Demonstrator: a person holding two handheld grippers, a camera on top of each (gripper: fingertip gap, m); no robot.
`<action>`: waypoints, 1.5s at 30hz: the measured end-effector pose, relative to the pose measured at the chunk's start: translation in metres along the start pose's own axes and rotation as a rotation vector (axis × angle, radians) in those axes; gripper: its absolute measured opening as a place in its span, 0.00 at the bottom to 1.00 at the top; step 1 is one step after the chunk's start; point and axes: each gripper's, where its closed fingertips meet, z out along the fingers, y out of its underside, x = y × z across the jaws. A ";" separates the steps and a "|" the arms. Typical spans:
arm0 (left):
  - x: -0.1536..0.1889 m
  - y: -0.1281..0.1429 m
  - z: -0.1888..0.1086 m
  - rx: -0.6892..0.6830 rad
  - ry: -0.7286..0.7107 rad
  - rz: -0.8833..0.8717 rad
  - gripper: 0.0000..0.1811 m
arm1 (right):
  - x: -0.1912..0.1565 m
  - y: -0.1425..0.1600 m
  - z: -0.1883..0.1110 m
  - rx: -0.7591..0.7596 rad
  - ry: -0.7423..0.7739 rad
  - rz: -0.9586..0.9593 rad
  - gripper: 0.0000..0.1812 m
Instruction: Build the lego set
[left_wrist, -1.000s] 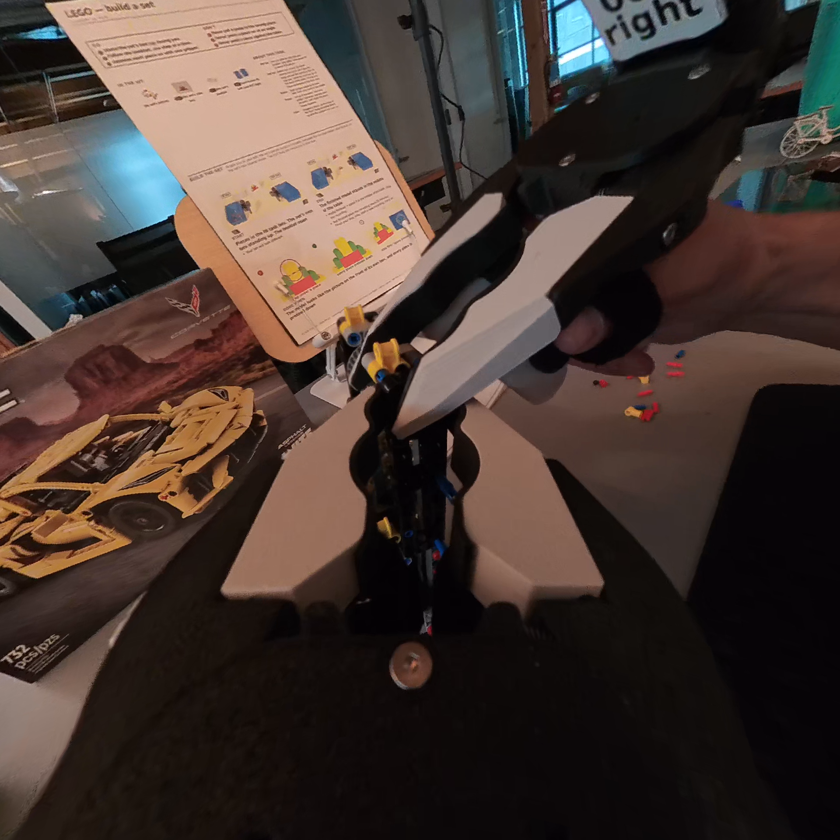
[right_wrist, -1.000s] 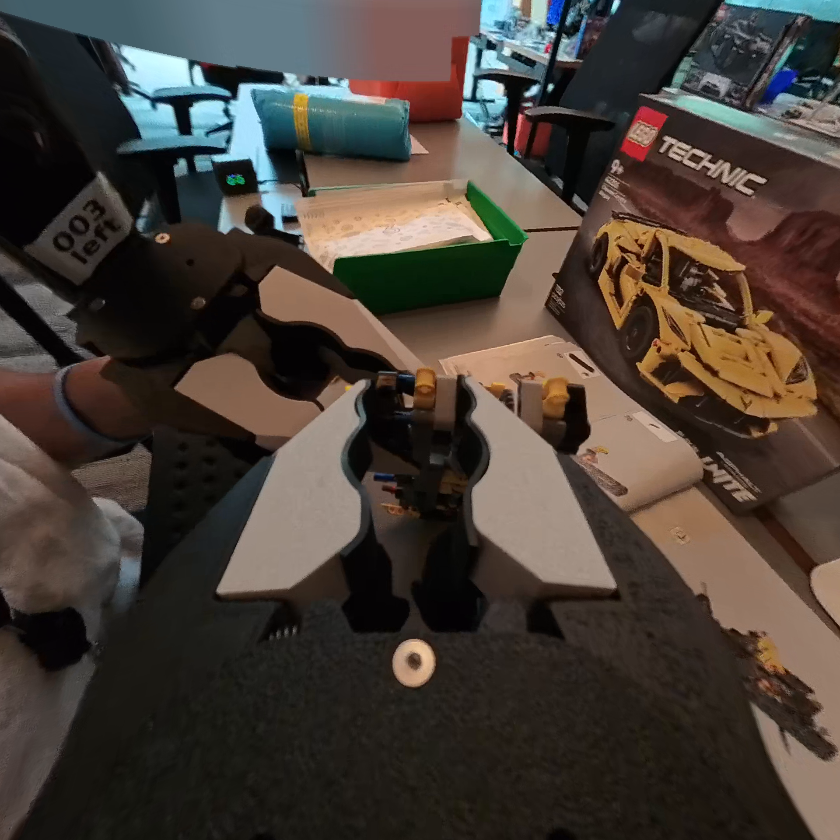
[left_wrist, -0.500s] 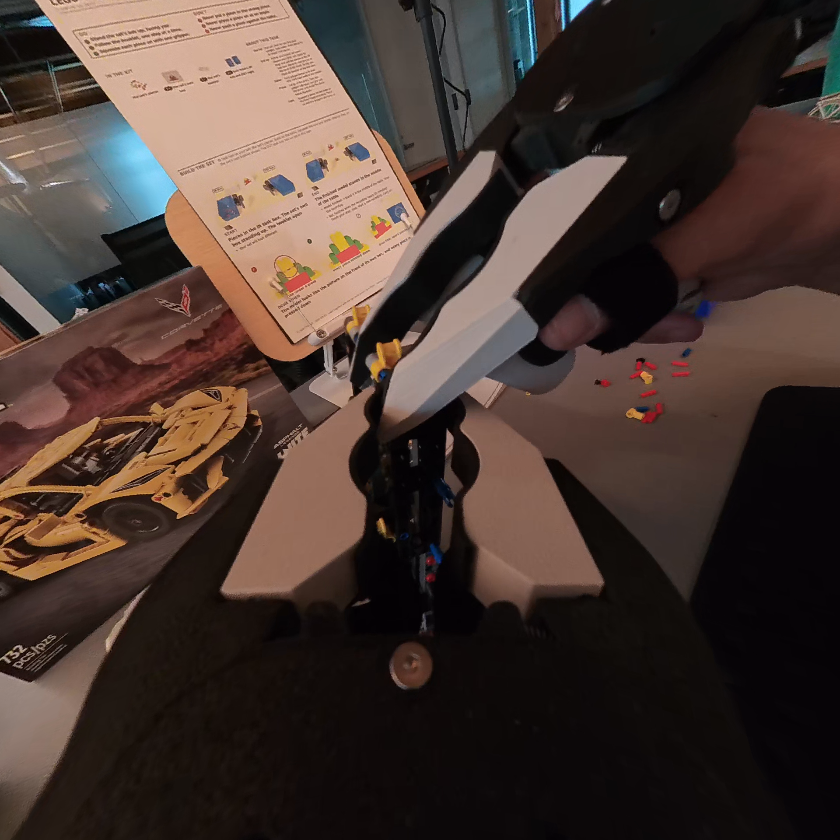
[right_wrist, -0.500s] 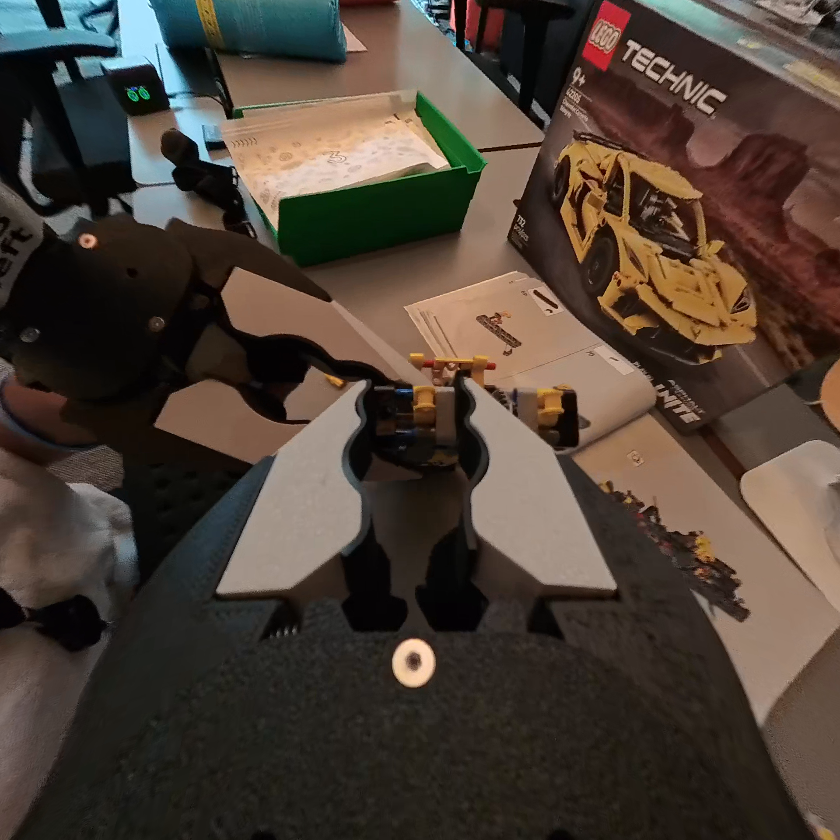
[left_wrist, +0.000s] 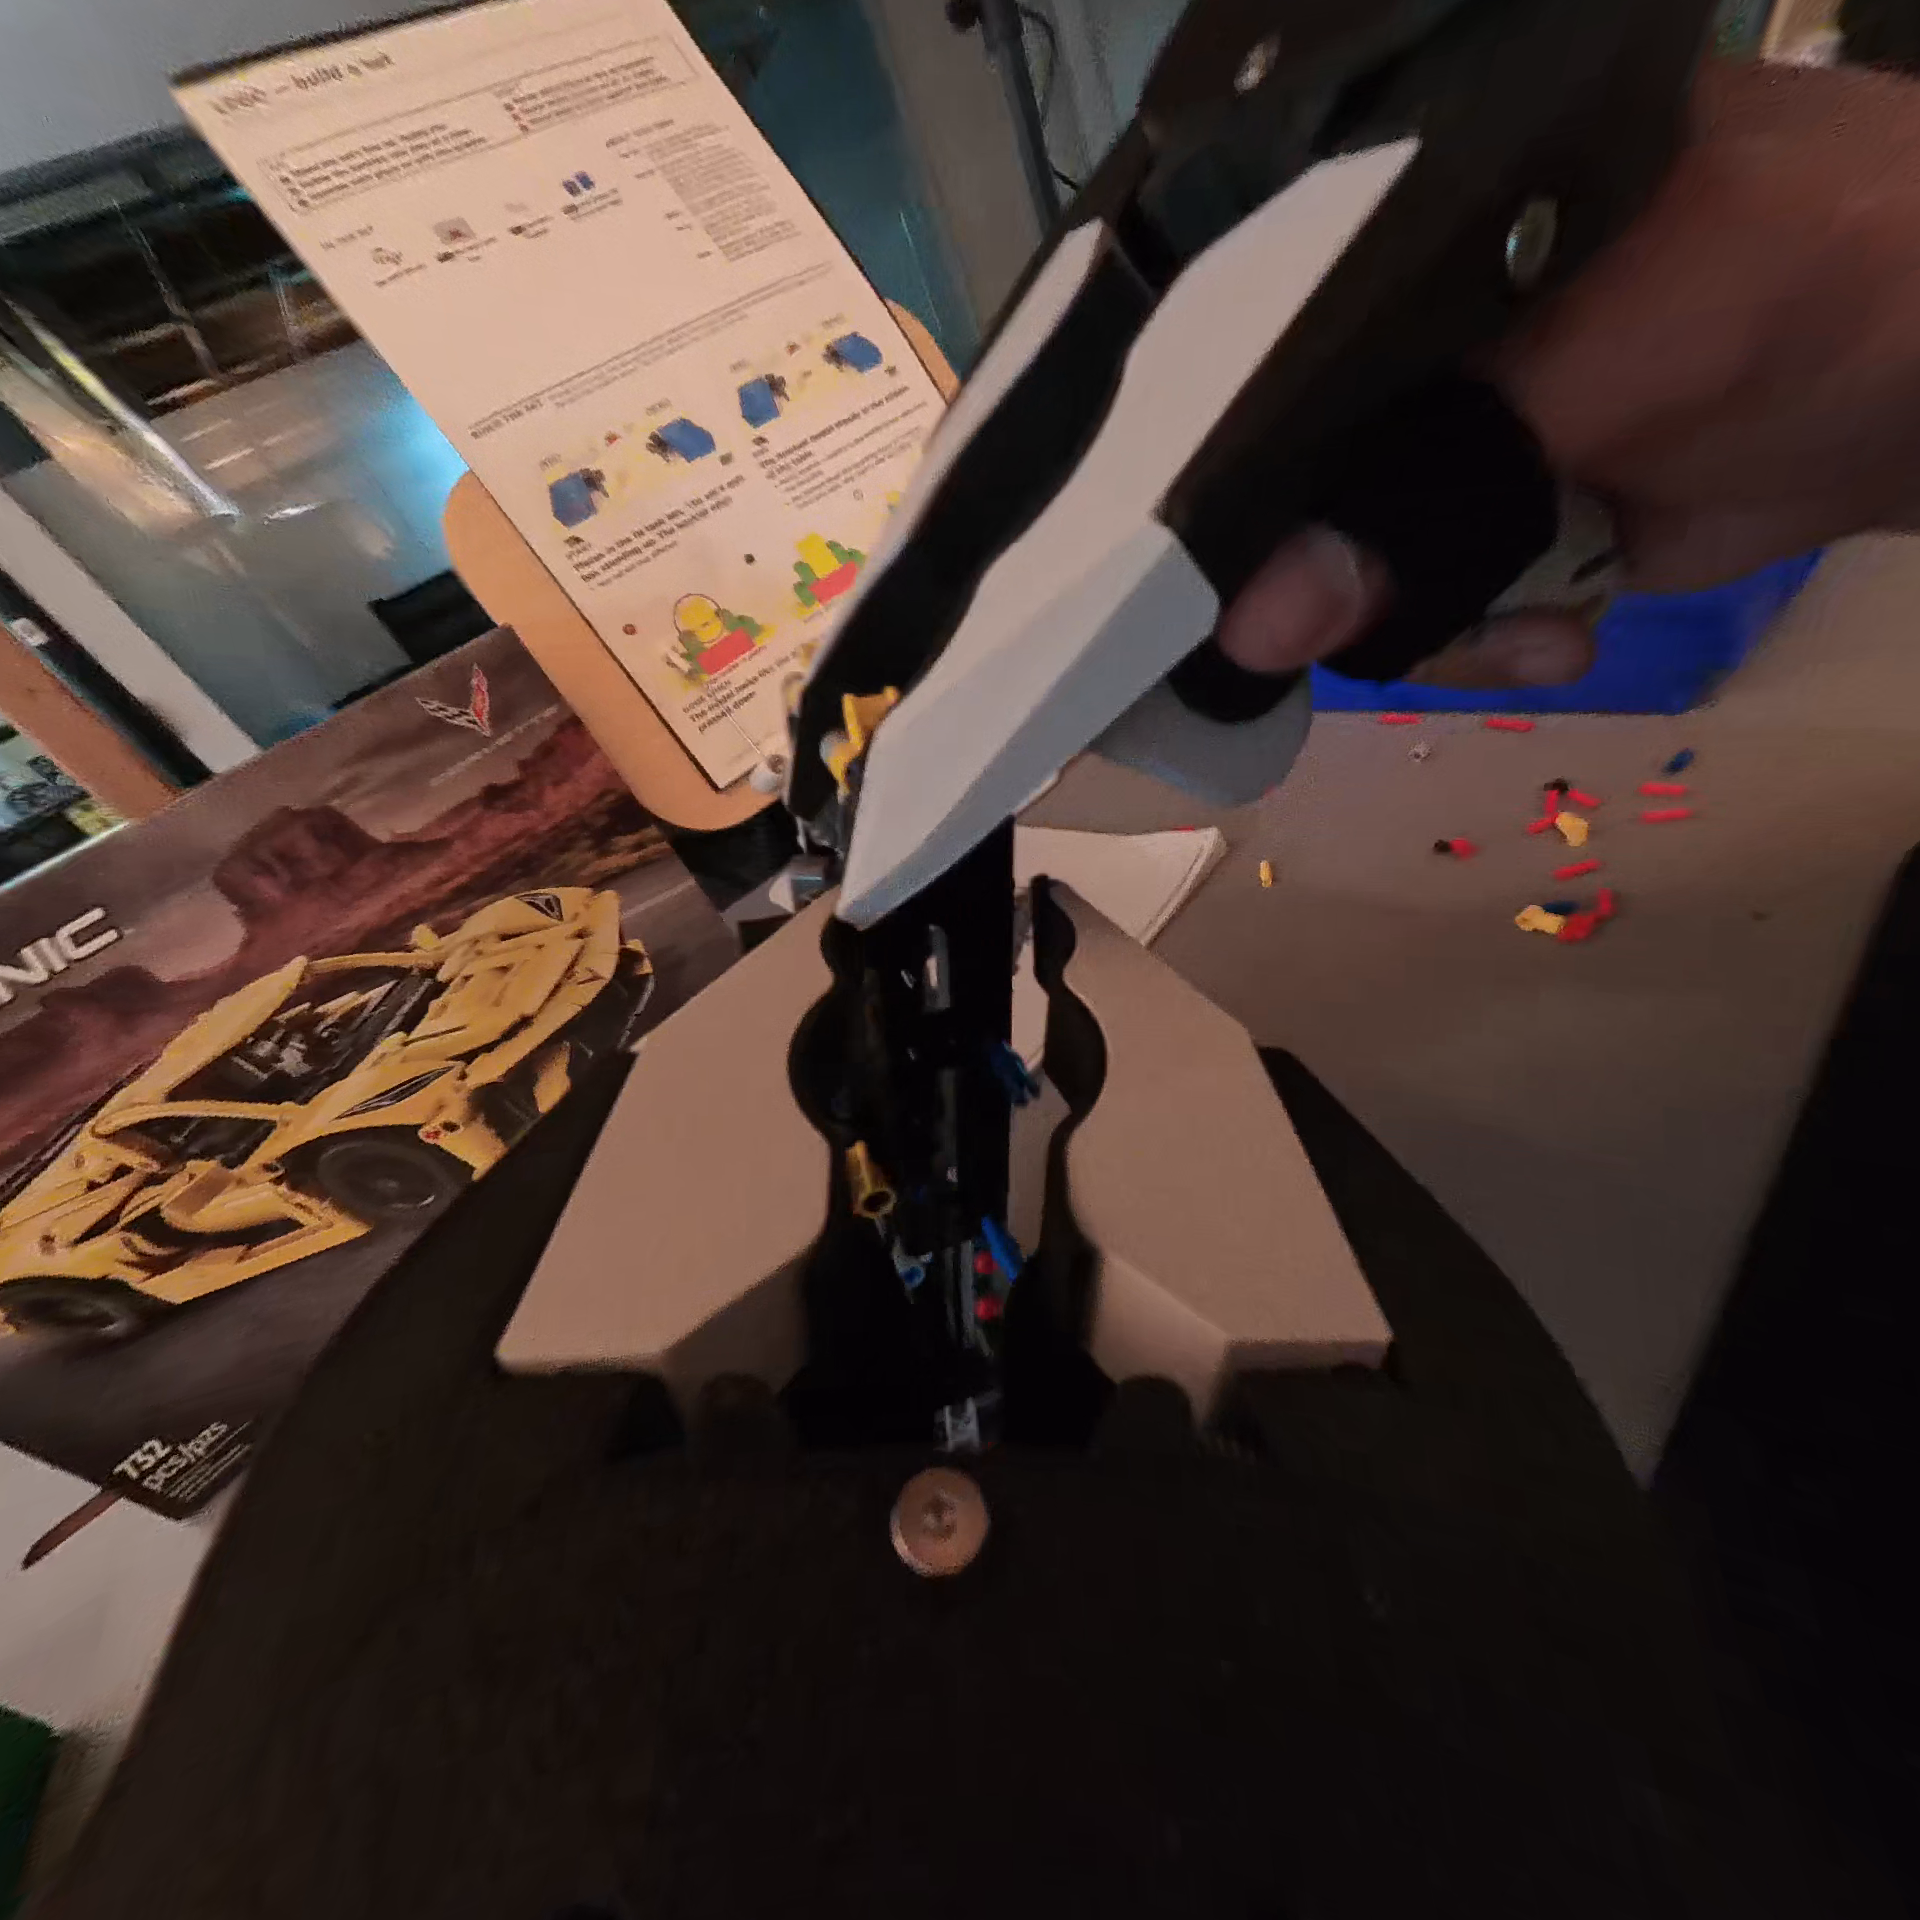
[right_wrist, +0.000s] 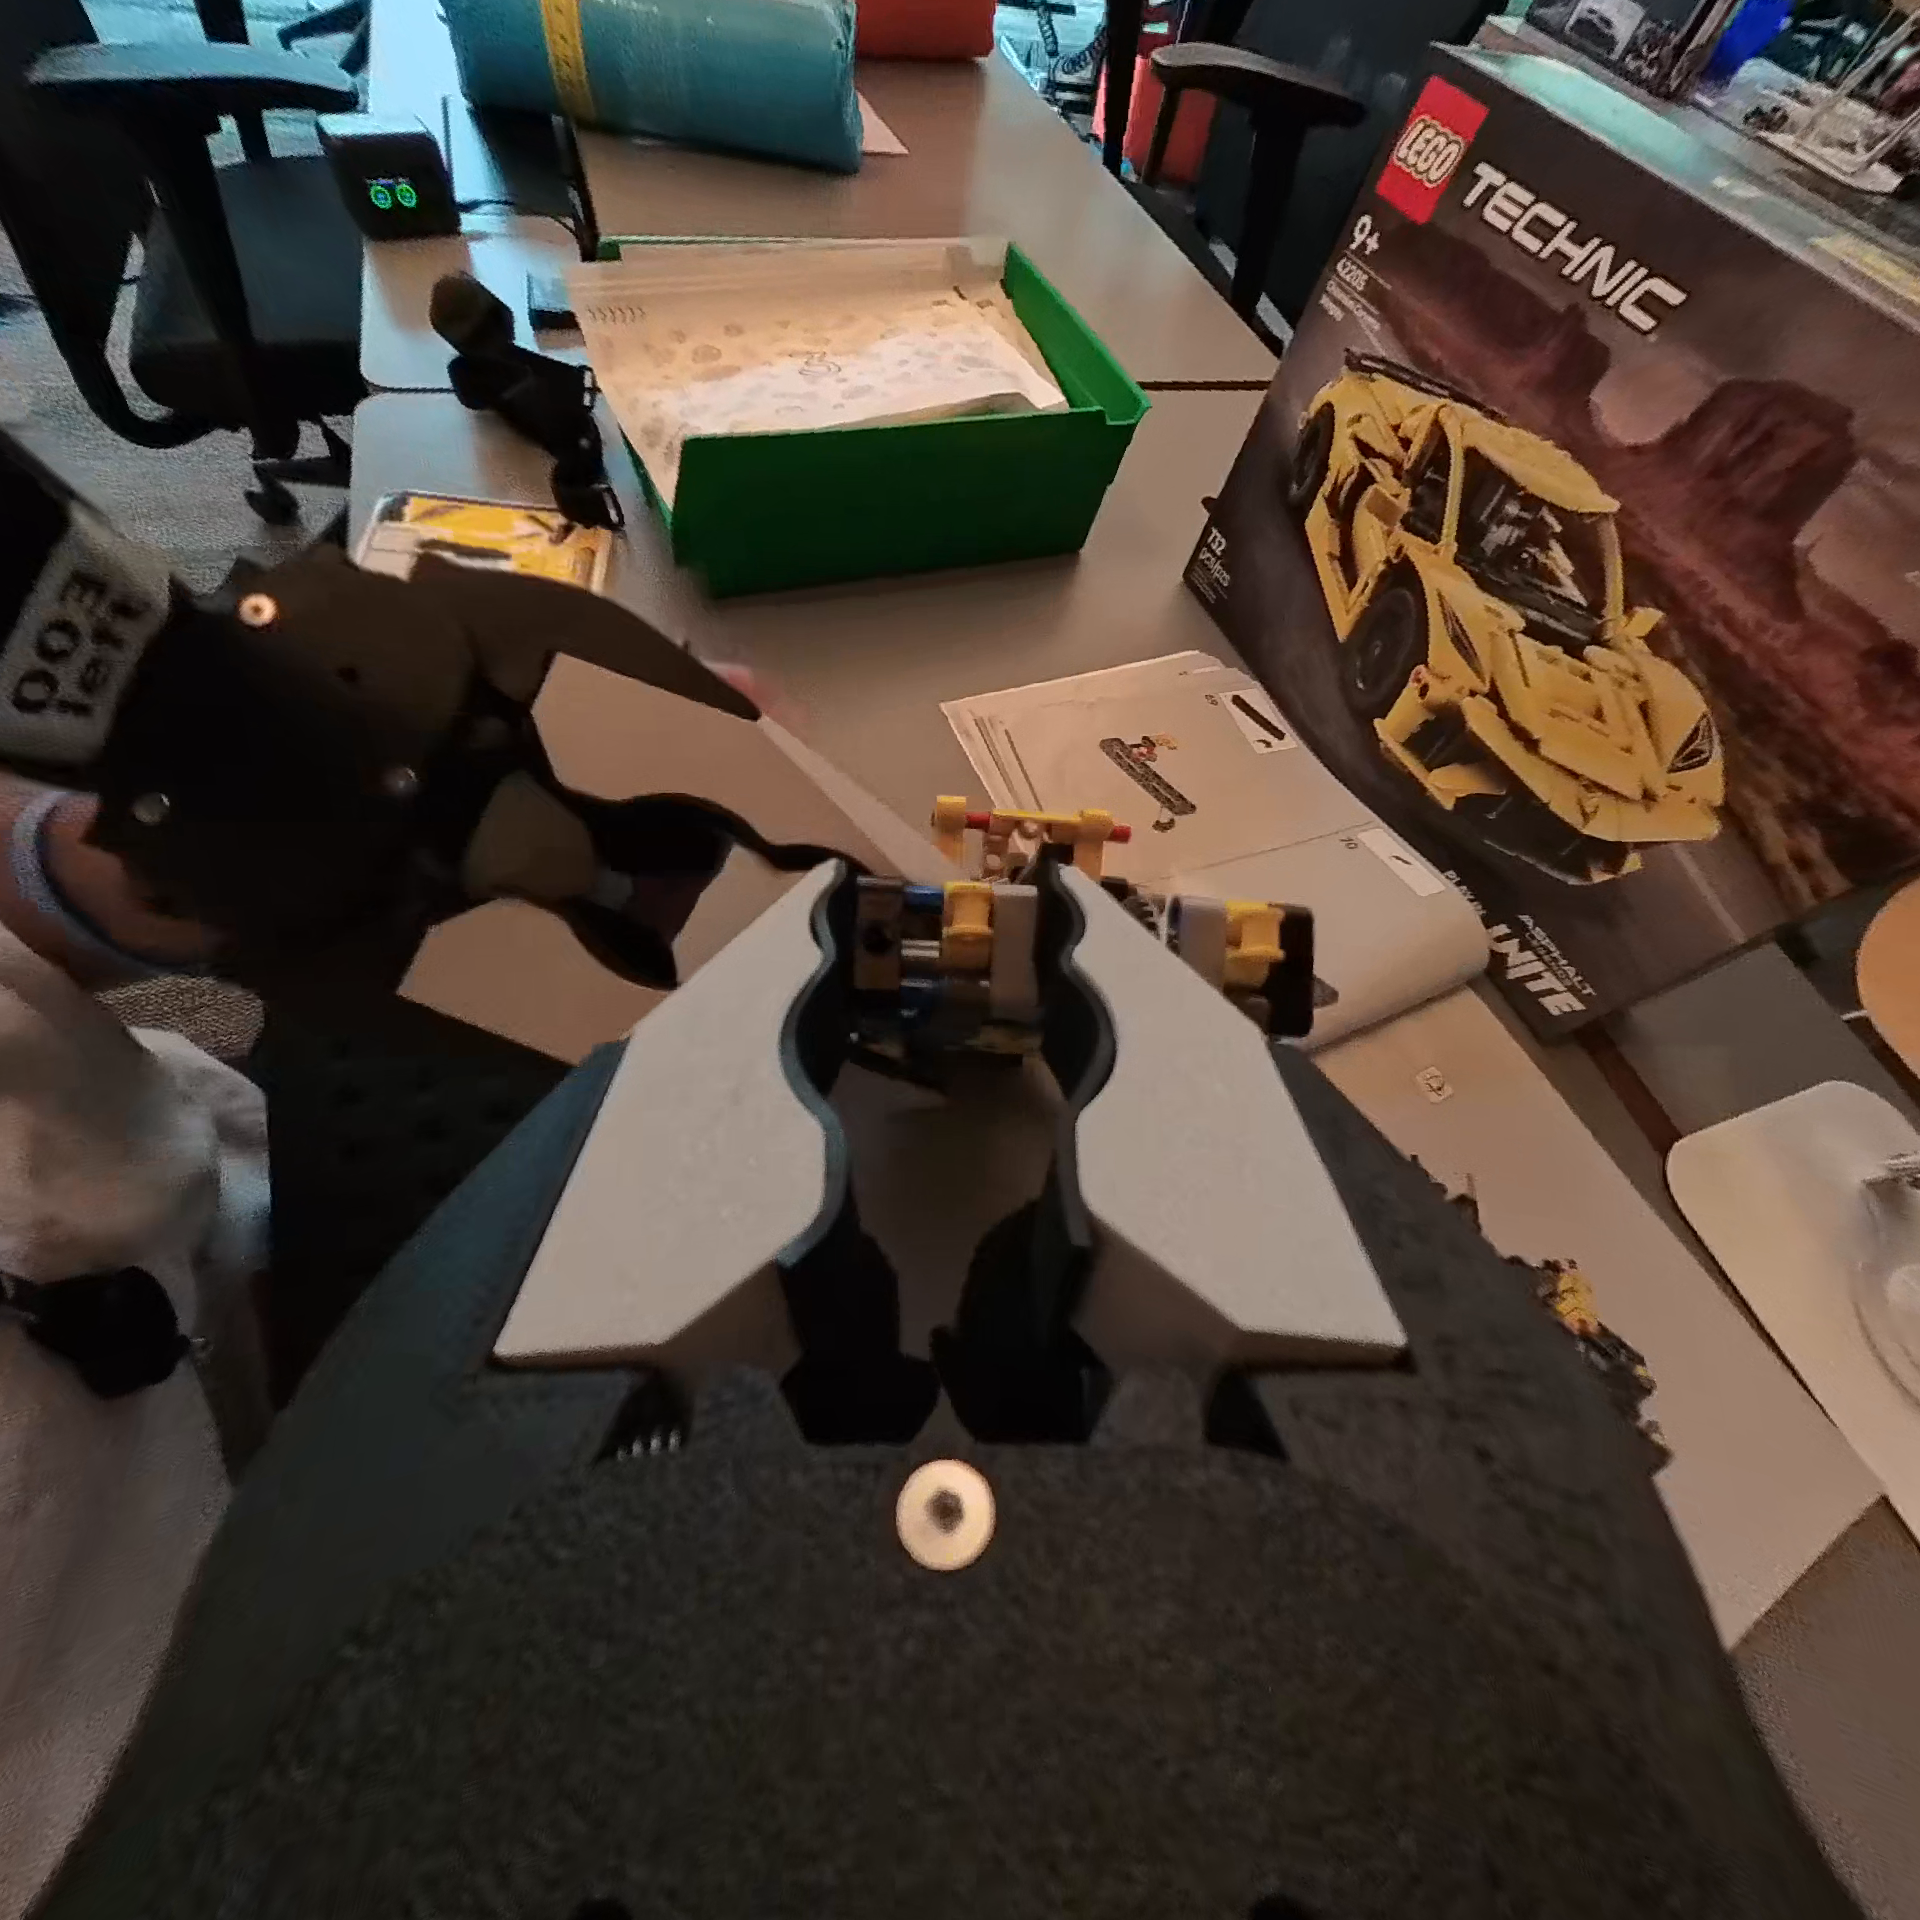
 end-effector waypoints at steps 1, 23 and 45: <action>-0.002 -0.001 0.000 0.012 -0.027 -0.011 0.15 | -0.001 0.000 0.001 0.000 0.009 0.006 0.19; 0.014 0.001 0.002 -0.022 0.029 0.064 0.15 | -0.006 0.011 -0.008 -0.106 0.033 -0.060 0.21; -0.021 -0.002 -0.003 0.023 -0.170 -0.035 0.15 | 0.002 -0.007 0.001 0.022 0.082 0.042 0.19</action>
